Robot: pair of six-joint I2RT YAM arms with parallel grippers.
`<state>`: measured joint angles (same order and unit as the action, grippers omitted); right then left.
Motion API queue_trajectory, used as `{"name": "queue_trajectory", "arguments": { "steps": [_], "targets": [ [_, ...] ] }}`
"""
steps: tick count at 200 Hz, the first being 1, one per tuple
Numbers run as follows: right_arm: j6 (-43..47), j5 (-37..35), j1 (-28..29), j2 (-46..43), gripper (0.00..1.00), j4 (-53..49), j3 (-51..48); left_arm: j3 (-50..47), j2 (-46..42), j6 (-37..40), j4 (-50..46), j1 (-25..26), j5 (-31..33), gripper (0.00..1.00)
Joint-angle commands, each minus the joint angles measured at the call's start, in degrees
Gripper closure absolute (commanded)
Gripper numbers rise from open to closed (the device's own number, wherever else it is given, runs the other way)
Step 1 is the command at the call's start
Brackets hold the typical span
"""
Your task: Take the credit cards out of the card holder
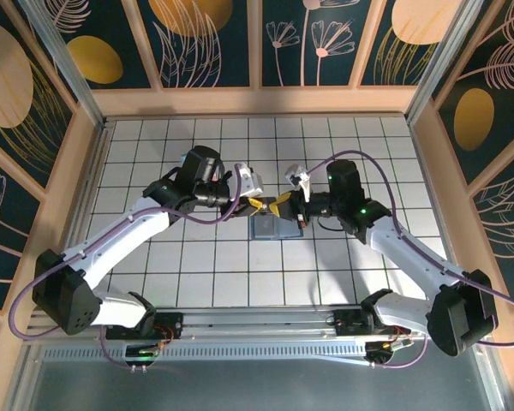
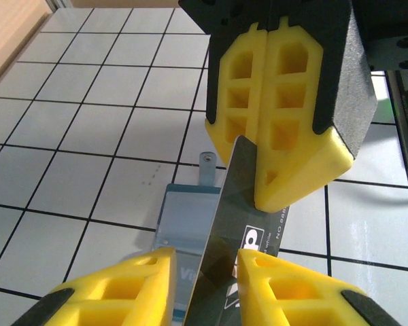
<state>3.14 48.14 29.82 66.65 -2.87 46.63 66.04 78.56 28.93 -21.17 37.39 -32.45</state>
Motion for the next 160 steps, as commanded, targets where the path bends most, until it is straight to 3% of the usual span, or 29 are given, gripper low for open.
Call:
{"name": "queue_trajectory", "arguments": {
  "steps": [1,64,97,117,139,160],
  "targets": [
    [1.43,1.52,0.59,0.39,1.0,1.02,2.67,1.88,1.43,1.82,-2.9,-0.2,-1.88,0.73],
    [1.61,1.86,0.67,1.37,1.0,1.01,3.29,1.69,2.49,3.24,-4.26,-0.14,-2.6,0.71],
    [1.29,1.78,0.76,1.9,1.0,1.29,3.18,1.63,2.82,3.33,-4.22,-0.16,-2.7,0.83],
    [1.26,1.37,0.76,1.84,1.0,1.51,3.11,1.22,2.67,3.5,-4.26,-0.16,-2.68,0.85],
    [1.22,0.52,0.76,1.66,1.0,1.66,3.03,0.52,2.23,3.98,-4.3,-0.13,-2.63,1.0],
    [1.21,-0.67,0.76,1.37,0.93,1.81,2.83,-0.03,1.55,3.81,-3.71,-0.16,-1.69,1.0]
  ]
}}
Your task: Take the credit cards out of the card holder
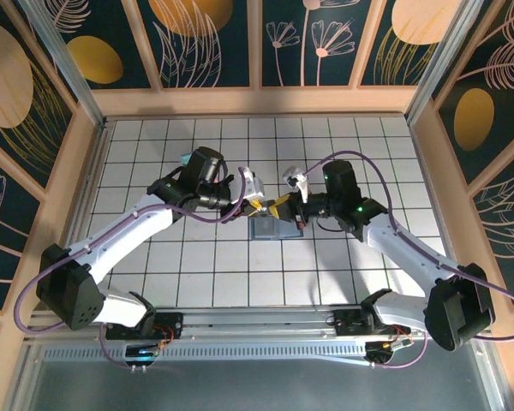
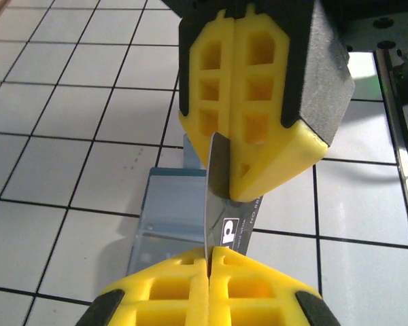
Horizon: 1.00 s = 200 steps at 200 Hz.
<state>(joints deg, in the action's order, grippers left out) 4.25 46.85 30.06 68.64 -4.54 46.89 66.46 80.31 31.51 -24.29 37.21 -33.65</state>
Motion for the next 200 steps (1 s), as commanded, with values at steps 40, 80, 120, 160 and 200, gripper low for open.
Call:
{"name": "queue_trajectory", "arguments": {
  "steps": [40,80,120,160,200],
  "targets": [
    [-1.55,-7.15,0.52,-4.13,0.63,6.72,0.0,-3.8,-3.09,1.43,3.63,-0.54,5.07,1.0],
    [-3.28,-17.54,0.24,-10.16,0.43,9.68,-3.41,-4.4,-4.03,6.13,2.88,-9.03,3.88,1.0],
    [-6.37,-28.33,0.17,-14.27,0.35,10.77,-5.22,-2.39,-0.96,10.58,3.3,-17.39,4.73,1.0],
    [-10.52,-38.47,0.17,-16.16,0.31,10.87,-5.79,2.4,6.24,16.87,2.04,-23.21,7.75,1.0],
    [-14.75,-47.46,0.17,-17.3,0.16,9.66,-5.6,11.51,14.65,21.98,-4.48,-27.59,6.73,1.0]
  ]
}}
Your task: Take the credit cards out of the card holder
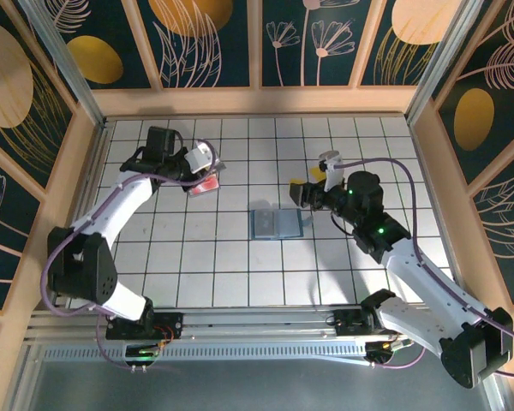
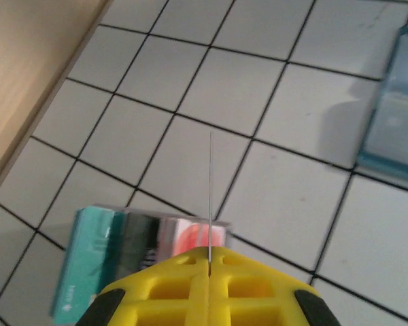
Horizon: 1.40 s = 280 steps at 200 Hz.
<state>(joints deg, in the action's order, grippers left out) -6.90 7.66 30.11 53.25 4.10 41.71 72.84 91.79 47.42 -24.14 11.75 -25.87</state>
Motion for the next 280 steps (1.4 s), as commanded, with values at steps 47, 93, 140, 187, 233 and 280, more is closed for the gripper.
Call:
{"name": "queue_trajectory", "arguments": {
  "steps": [47,93,140,187,233,280],
  "targets": [
    [-6.77,-13.99,0.13,-1.43,0.01,-1.89,0.6,11.88,9.82,10.55,-10.64,-4.67,-1.79,1.0],
    [-8.45,-15.57,0.13,-0.58,0.01,-2.43,1.16,14.69,13.88,11.78,-12.54,-5.77,-2.68,1.0],
    [-9.69,-15.31,0.3,0.25,0.01,-2.34,1.26,15.97,17.56,10.94,-12.38,-6.04,-3.05,1.0],
    [-9.54,-15.4,0.3,0.56,0.01,-3.13,1.87,17.86,20.04,10.17,-12.25,-6.47,-3.22,1.0],
    [-9.63,-15.82,0.3,0.45,0.01,-3.86,1.7,20.66,22.32,10.49,-13.57,-7.2,-3.5,1.0],
    [-9.97,-16.43,0.3,0.48,0.01,-4.13,1.7,23.03,24.73,11.11,-15.59,-7.53,-3.49,1.0]
  ]
}}
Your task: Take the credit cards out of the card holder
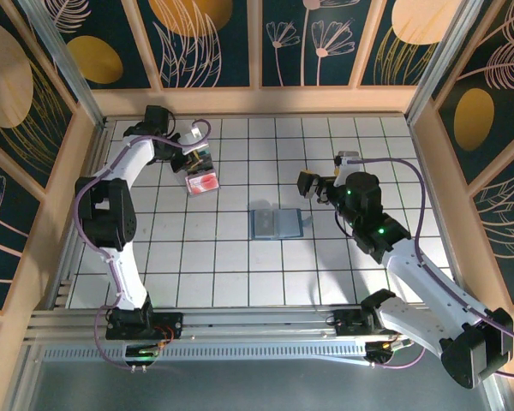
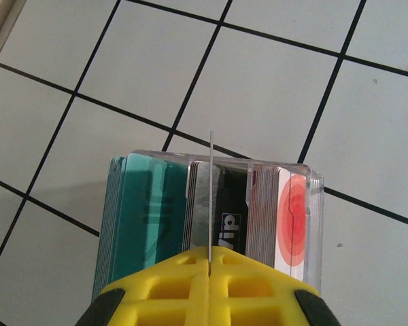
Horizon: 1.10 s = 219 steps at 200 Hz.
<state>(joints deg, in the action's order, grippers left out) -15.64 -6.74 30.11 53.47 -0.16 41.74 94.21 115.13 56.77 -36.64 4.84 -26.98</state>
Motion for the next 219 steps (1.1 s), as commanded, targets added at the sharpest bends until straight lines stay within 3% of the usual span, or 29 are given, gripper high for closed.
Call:
{"name": "queue_trajectory", "arguments": {
  "steps": [1,143,163,219],
  "targets": [
    [-1.23,-2.03,0.3,0.29,0.01,0.15,1.73,1.66,1.4,1.76,-3.08,-0.58,-2.37,1.0],
    [-1.94,-1.78,0.65,0.31,0.01,0.16,1.57,4.9,6.2,0.29,-4.31,-0.97,-0.3,1.0],
    [-1.77,-1.76,0.74,0.27,0.01,0.16,1.53,6.01,6.73,0.0,-5.61,-0.97,0.39,0.83],
    [-1.68,-1.61,0.92,0.38,0.01,0.52,1.42,7.86,7.13,-0.96,-6.57,-0.95,1.0,0.83]
  ]
}}
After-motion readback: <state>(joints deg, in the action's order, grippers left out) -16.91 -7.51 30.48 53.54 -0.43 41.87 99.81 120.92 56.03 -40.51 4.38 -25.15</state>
